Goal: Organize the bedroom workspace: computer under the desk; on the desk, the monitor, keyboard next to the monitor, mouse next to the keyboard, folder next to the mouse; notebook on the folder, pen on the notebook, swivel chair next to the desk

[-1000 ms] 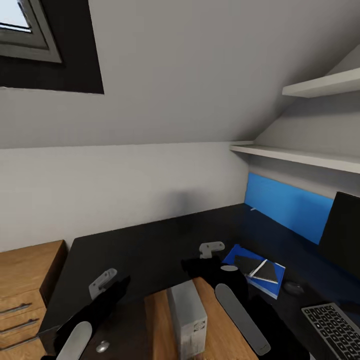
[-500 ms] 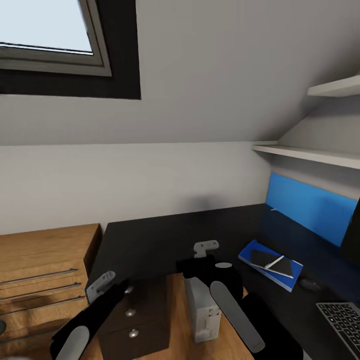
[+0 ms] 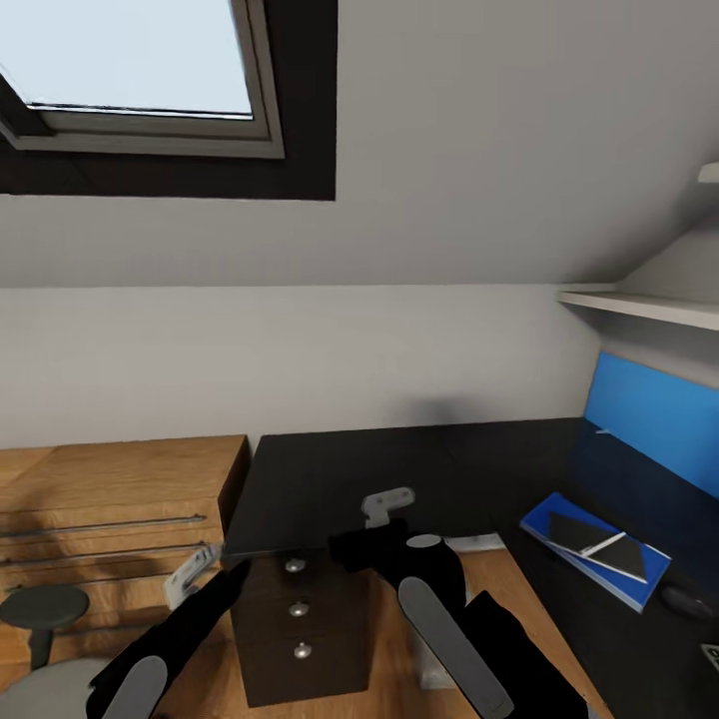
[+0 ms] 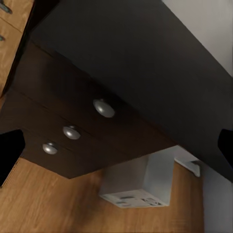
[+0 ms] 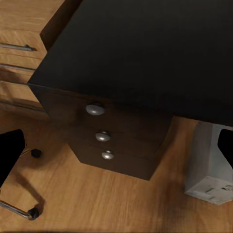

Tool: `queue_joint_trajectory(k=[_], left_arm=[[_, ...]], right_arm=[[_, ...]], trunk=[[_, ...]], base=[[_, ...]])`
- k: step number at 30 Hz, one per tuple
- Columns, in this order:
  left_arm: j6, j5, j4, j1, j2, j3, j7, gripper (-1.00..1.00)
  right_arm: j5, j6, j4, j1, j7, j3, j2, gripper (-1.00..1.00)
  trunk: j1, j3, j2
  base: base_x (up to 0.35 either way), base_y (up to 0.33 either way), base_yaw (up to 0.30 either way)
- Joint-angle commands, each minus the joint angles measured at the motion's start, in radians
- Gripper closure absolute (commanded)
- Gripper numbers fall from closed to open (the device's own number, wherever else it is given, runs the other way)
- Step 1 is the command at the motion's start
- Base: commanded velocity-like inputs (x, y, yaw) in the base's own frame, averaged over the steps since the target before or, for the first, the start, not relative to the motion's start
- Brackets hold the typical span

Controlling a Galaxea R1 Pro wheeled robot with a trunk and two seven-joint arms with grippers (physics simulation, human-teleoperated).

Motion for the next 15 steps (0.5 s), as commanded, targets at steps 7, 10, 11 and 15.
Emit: queue_joint_trajectory(k=[7,10,11,15], left_arm=[[0.001,0.007,-0.001,0.002,0.001,0.001,0.008,-1.0],[0.001,0.007,0.0,0.003,0.001,0.002,0.007,-1.0],[0.001,0.007,0.0,0.003,0.001,0.002,0.007,-1.0],[0.001,0.007,0.0,0.003,0.001,0.002,0.007,-1.0]], right_arm=[[-0.009,0.003,-0.001,-0.001,-0.011,0.004,0.0,-1.0],[-0.009,0.003,-0.001,-0.001,-0.011,0.005,0.0,-1.0],[-0.009,0.003,-0.001,-0.001,-0.011,0.006,0.0,-1.0],[-0.009,0.003,-0.001,-0.001,-0.011,0.007,0.001,-1.0]], trunk=[[0.0,-0.001,-0.001],[0.0,-0.001,-0.001],[0.0,-0.001,-0.001],[0.0,-0.001,-0.001]], base=[[-0.001,0.0,0.28],[0.0,0.0,0.28],[0.0,0.0,0.28],[0.0,0.0,0.28]])
